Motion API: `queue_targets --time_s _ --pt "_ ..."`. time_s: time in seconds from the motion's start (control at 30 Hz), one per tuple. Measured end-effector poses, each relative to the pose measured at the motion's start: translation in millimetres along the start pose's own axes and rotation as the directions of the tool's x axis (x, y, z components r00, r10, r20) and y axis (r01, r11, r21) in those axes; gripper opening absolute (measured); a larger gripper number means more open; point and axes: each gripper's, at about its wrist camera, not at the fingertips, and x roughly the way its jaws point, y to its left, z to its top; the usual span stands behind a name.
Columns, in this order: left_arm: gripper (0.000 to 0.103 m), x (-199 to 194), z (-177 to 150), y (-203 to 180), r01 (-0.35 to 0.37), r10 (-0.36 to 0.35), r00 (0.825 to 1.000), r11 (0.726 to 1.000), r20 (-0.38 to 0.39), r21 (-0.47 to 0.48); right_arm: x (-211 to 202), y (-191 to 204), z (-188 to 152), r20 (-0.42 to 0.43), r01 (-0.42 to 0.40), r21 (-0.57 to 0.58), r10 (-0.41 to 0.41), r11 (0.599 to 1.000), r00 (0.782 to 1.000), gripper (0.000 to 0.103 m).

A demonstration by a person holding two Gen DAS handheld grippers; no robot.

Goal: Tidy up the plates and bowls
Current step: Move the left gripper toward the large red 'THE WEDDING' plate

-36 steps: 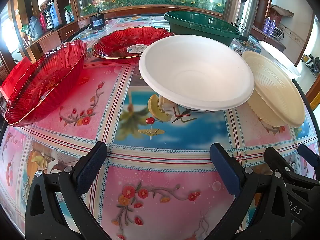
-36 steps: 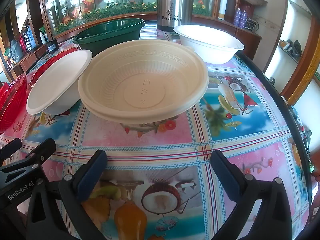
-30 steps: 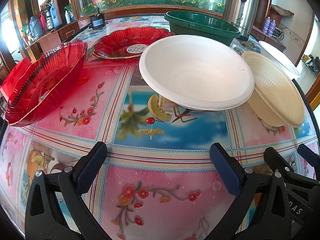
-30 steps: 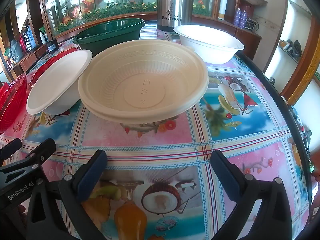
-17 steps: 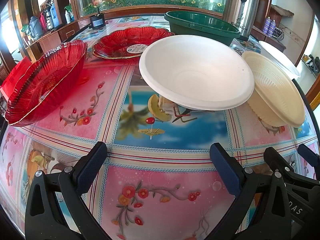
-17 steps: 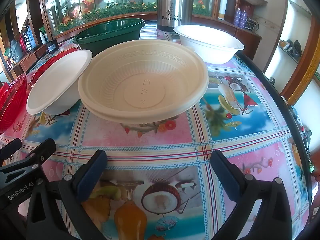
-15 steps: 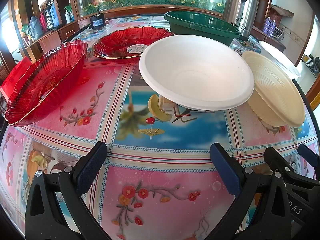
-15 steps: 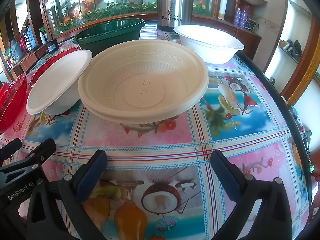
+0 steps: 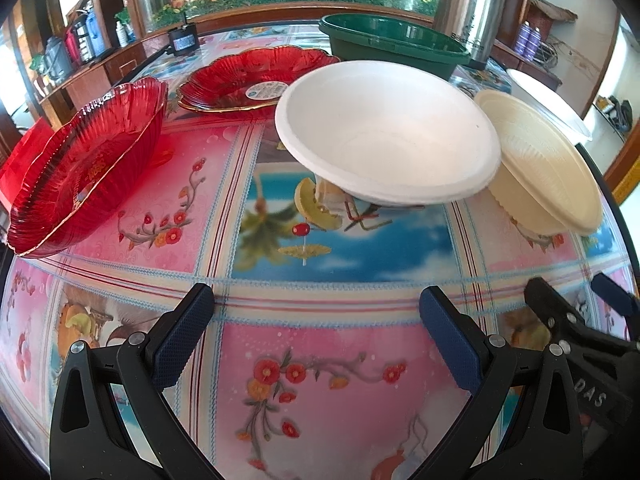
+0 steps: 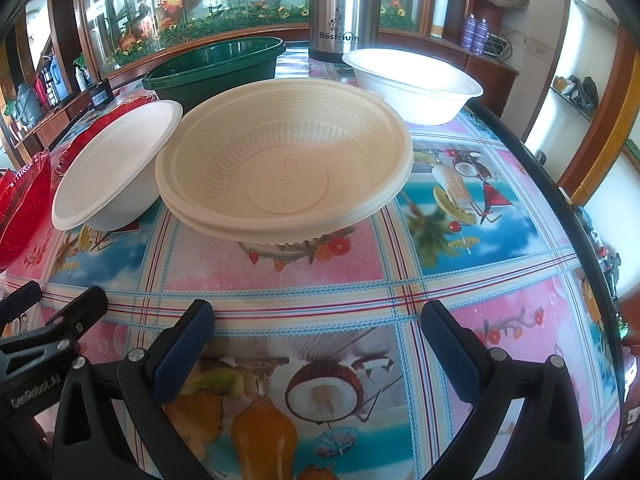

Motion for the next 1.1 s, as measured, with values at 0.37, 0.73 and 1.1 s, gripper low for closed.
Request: queue_targets --time_s 0.37,0.73,1.1 --pt "0.103 -28 -22 18 0.061 -0.062 0.998 0.998 -0.009 -0.030 -32 -2 -11 0.023 -0.119 0.031 0.118 0.992 0.993 0.103" --pt "0.103 -84 -30 53 0.049 -0.046 0.991 0.999 0.128 -0.021 -89 32 -1 0.131 -0.276 -0.048 0.280 0.960 0.951 0.103" --pt "0.103 -107 -14 129 -0.079 0.093 0.971 0.994 0.219 -0.071 -104 114 15 0.142 -0.353 -0.229 0.390 0.907 0.910 0.103"
